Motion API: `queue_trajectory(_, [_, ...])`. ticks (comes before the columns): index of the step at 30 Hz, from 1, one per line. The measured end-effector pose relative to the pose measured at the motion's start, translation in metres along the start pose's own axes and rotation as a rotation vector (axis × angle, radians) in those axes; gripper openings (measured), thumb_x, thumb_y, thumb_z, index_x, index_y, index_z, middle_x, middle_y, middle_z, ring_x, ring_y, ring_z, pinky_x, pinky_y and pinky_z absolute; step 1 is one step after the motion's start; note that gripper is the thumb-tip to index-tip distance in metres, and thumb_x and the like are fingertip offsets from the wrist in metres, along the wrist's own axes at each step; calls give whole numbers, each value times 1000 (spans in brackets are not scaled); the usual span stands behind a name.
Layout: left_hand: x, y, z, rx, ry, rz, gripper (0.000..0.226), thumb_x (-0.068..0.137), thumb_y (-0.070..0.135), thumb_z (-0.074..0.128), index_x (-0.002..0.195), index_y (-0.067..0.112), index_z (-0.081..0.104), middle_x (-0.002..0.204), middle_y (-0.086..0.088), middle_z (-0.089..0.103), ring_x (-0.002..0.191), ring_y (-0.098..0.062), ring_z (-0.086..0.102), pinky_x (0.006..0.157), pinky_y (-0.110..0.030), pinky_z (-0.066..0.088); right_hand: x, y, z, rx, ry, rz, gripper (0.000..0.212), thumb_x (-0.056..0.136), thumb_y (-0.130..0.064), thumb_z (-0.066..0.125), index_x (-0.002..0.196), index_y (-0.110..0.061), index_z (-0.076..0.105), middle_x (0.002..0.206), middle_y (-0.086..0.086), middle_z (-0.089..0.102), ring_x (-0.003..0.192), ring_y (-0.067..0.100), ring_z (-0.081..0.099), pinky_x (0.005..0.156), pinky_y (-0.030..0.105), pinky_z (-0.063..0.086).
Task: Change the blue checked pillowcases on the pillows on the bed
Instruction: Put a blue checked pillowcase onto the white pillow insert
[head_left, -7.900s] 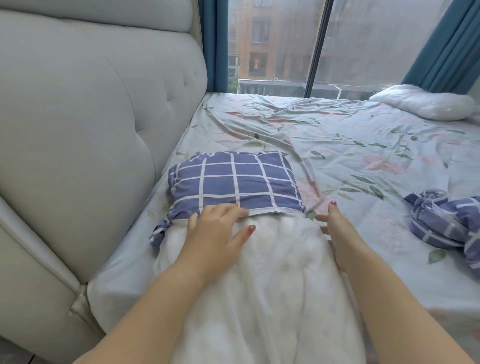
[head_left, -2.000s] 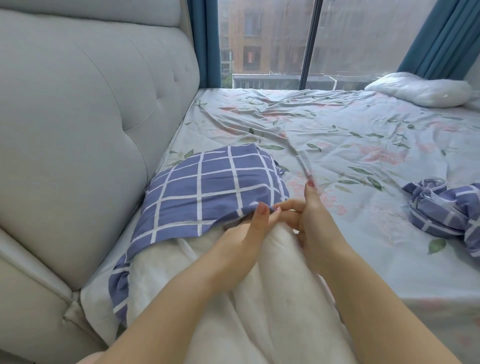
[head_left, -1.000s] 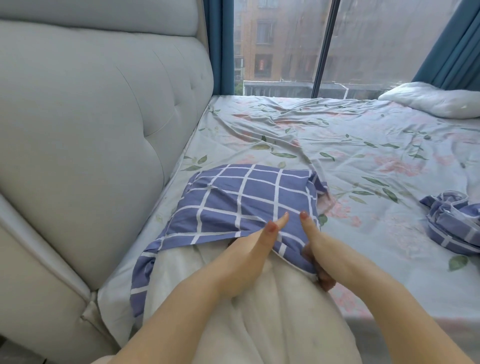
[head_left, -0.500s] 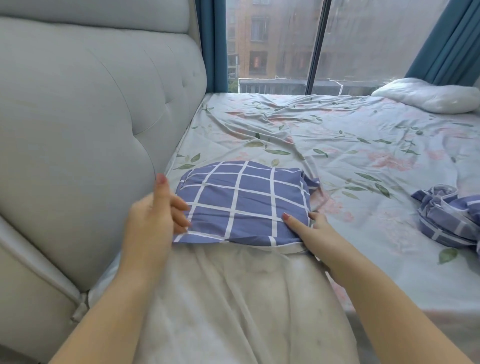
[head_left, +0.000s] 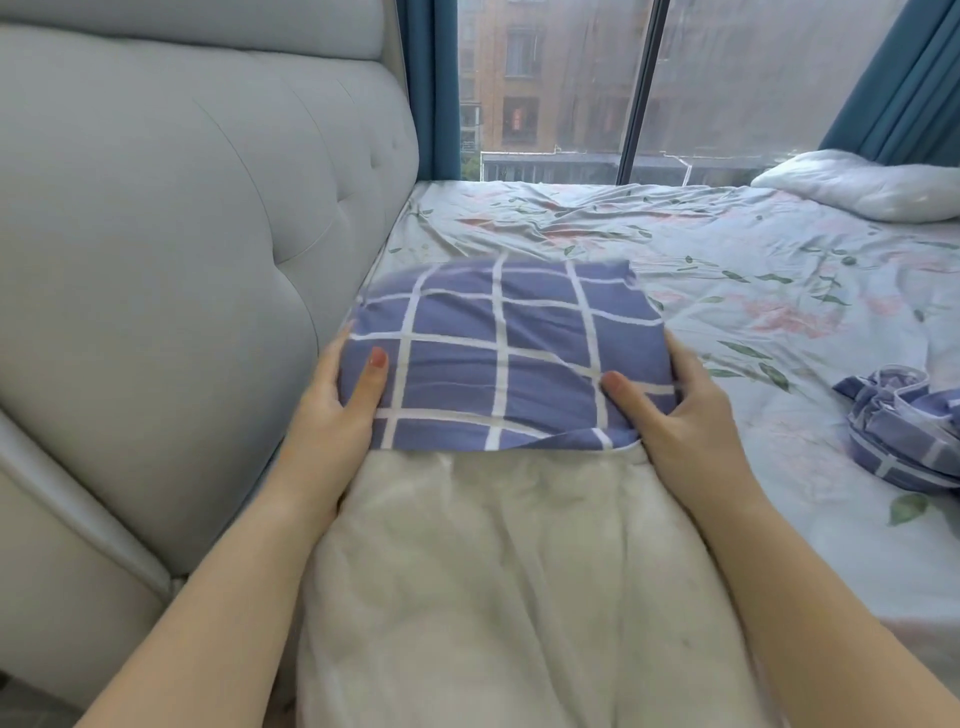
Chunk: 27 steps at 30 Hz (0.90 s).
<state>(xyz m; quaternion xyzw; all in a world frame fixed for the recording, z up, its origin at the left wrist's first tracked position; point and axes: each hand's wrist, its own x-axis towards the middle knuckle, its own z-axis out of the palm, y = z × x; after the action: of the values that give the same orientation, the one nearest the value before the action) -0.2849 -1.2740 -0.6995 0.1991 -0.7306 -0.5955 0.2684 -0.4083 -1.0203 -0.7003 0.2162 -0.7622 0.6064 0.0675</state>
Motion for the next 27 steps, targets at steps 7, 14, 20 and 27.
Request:
queue_trajectory(7, [4, -32, 17, 383, -110, -293, 78, 84, 77, 20, 147, 35, 40, 150, 2, 46, 138, -23, 41, 107, -30, 29, 4, 42, 0, -556, -392, 466, 59, 86, -66, 52, 132, -28, 51, 126, -2, 63, 113, 23, 59, 94, 34, 45])
queue_trajectory(14, [5, -36, 9, 421, -85, -348, 63, 94, 69, 22, 142, 34, 44, 144, 0, 50, 132, -25, 46, 107, -36, 34, -19, 4, -27, -527, -335, 496, 7, 87, -25, 57, 93, -23, 60, 101, 1, 56, 91, 21, 55, 71, 31, 43])
queue_trajectory(20, [3, -31, 11, 428, -66, -303, 61, 95, 68, 19, 136, 32, 47, 137, -1, 55, 126, -24, 49, 95, -33, 35, -26, -17, -32, -768, -481, 384, 25, 82, -25, 59, 65, -6, 62, 81, 8, 67, 72, 23, 59, 61, 29, 41])
queue_trajectory(27, [1, -21, 15, 270, -10, -234, 60, 97, 67, 19, 134, 36, 54, 125, 12, 56, 123, -17, 50, 104, -33, 37, -31, -35, -22, -602, -269, 184, 47, 91, -19, 56, 48, 0, 52, 40, -1, 45, 42, 14, 37, 47, 23, 33])
